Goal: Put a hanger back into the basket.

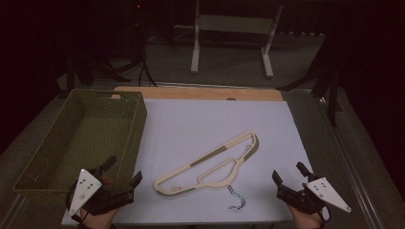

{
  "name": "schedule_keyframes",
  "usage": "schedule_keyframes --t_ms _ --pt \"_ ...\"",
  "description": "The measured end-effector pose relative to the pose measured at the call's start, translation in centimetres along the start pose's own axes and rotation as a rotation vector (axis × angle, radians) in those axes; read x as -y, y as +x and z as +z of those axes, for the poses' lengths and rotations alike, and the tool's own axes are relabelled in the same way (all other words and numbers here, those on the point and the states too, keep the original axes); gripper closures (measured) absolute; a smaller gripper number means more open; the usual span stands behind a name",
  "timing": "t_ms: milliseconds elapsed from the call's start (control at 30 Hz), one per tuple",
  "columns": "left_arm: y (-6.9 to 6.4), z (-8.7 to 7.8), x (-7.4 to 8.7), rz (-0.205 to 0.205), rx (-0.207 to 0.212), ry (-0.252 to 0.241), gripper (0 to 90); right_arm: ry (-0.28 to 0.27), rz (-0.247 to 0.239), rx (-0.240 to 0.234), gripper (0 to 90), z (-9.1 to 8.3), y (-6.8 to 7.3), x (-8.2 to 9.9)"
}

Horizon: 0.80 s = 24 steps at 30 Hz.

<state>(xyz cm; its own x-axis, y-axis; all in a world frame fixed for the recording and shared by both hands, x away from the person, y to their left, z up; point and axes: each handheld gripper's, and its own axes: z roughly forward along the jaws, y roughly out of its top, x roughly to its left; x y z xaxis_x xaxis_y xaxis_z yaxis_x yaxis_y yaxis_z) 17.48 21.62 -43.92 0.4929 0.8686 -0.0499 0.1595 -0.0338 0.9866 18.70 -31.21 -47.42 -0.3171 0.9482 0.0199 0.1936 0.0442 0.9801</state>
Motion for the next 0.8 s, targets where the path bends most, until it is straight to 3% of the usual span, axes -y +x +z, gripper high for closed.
schedule_keyframes --t_ms 200,400,467,500,533,567,600,633,700,733,800 --pt "-0.2 0.0 -0.4 -0.013 0.049 0.011 9.5 0.012 0.008 -0.01 10.8 0.2 -0.1 0.1" --pt "-0.4 0.7 -1.0 -0.05 0.093 0.067 9.5 0.027 0.01 -0.027 10.8 0.6 0.0 0.1" --pt "-1.1 1.4 -1.7 -0.039 0.132 0.108 9.5 0.029 0.018 -0.029 10.8 0.6 -0.1 0.2" --pt "-1.1 1.4 -1.7 -0.039 0.132 0.108 9.5 0.029 0.018 -0.029 10.8 0.6 -0.1 0.2" --pt "-1.7 2.0 -2.2 -0.027 0.167 0.142 9.5 0.032 0.018 -0.031 10.8 0.6 -0.1 0.2" --pt "-1.7 2.0 -2.2 -0.027 0.167 0.142 9.5 0.035 0.018 -0.033 10.8 0.6 -0.1 0.2" --pt "-2.5 2.7 -2.8 0.0 0.196 0.16 9.5 0.037 0.018 -0.033 10.8 0.7 -0.2 0.2" --pt "-2.5 2.7 -2.8 0.0 0.196 0.16 9.7 0.039 0.02 -0.031 10.8 0.7 -0.2 0.2" --pt "-3.6 4.1 -3.5 0.031 0.252 0.211 10.5 0.037 0.03 -0.033 10.8 0.6 -0.3 0.2" --pt "-3.6 4.1 -3.5 0.031 0.252 0.211 10.5 0.037 0.03 -0.033 10.8 0.6 -0.3 0.2" --pt "-5.0 5.9 -3.9 0.059 0.307 0.294 10.5 0.037 0.029 -0.033 10.8 0.6 -0.4 0.2"
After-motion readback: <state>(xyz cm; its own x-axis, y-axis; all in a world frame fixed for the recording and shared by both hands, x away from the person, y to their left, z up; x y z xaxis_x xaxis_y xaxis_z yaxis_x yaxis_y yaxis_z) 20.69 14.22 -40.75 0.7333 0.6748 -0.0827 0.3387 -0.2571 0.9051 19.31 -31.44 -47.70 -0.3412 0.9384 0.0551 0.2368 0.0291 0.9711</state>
